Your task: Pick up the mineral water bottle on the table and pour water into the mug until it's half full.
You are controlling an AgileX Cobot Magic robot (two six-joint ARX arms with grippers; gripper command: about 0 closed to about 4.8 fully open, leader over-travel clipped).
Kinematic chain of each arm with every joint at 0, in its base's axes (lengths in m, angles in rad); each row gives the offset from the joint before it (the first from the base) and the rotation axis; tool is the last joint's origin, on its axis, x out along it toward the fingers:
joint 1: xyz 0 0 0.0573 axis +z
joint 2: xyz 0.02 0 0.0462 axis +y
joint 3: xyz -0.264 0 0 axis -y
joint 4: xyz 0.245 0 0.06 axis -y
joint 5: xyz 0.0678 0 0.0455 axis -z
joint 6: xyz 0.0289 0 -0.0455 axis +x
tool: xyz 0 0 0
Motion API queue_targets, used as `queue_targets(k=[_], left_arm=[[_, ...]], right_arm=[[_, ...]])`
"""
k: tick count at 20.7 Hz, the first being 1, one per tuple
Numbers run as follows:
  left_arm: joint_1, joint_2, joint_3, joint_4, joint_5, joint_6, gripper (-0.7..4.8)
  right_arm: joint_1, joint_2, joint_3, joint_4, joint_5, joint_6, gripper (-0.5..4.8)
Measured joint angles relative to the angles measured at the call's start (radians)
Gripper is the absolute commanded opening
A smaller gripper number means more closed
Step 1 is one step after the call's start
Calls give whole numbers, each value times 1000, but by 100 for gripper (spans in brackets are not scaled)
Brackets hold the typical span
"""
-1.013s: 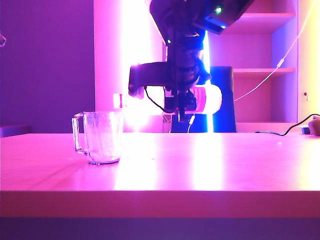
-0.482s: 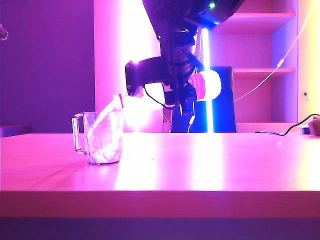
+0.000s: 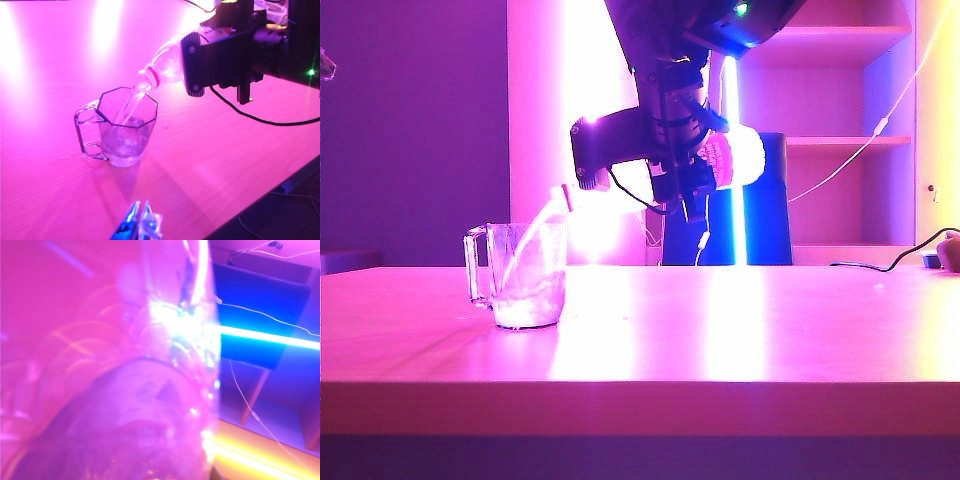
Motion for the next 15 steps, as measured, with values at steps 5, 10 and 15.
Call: queue_targets(k=[5, 10, 15], left_arm=[[0, 0, 0, 0, 0, 24, -5], [0, 0, 0, 0, 0, 26, -5], [0, 0, 0, 0, 0, 26, -5]], right_arm=[[0, -2, 0, 3, 5, -1, 242], [17, -2, 0, 13, 7, -1, 242], [20, -2, 0, 13, 7, 5, 242]])
